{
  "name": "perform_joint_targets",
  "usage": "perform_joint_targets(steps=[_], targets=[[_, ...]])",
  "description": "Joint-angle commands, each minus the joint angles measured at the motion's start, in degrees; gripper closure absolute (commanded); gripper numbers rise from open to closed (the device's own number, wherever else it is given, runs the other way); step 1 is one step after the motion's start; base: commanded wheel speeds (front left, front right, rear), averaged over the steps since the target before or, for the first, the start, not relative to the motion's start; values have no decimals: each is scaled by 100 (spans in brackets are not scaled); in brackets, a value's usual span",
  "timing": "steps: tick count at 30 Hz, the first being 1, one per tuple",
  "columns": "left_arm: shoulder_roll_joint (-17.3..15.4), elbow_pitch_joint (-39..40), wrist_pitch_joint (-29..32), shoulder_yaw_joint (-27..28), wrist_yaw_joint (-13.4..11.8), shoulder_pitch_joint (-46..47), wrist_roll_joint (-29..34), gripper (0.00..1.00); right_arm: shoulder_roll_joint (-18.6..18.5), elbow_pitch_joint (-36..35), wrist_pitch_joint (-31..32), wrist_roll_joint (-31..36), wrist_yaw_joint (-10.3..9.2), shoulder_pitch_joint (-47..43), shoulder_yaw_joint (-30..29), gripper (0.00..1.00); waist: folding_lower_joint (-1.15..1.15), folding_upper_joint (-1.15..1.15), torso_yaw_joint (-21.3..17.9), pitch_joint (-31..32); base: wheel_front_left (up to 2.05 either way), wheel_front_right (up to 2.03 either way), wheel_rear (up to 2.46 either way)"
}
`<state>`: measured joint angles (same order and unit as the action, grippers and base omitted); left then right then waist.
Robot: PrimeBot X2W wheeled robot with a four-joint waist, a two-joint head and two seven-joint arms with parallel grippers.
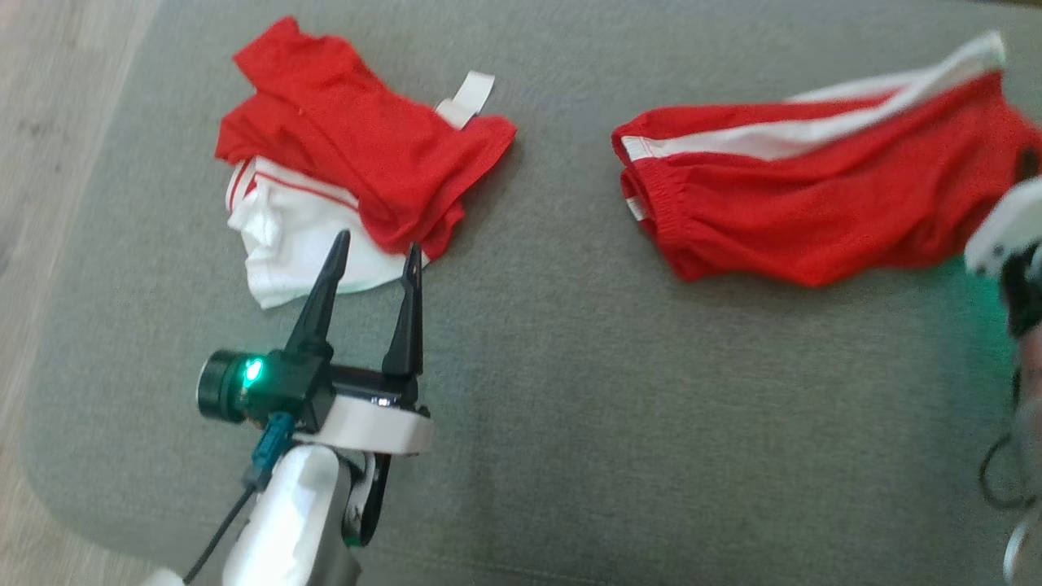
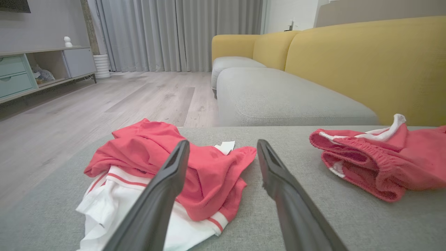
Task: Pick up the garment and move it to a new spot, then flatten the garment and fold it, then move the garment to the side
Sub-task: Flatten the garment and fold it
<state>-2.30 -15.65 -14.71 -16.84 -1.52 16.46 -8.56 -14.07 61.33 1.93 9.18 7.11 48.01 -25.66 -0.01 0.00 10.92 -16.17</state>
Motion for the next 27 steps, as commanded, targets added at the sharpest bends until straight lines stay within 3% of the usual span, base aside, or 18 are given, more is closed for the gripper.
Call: perform_joint_targets(steps=[1,6,13,21,27], targets=[[-58,136,-29,217,-21,-2,16,0,81,-228,-68,-247,37,-157,59,100,1,0,-166,258,0,0,0],[-58,112,-29,245,-36,-160,32,0,176,-540,-34,-833,37,-647,14,100,1,0,-249,461,0,0,0],[-58,127,-29,347,-7,-400,62,0,134,-1501,194,-956,37,-1791,-484,100,1,0,-317,644,0,0,0],[-58,123,-29,418,44,-434,95,0,606,-2512,389,-1049,37,-2320,-757,100,1,0,-358,606,0,0,0],[-58,53,-29,409,63,-429,116,0,853,-3030,309,-1461,37,-2327,-598,100,1,0,-345,689,0,0,0]])
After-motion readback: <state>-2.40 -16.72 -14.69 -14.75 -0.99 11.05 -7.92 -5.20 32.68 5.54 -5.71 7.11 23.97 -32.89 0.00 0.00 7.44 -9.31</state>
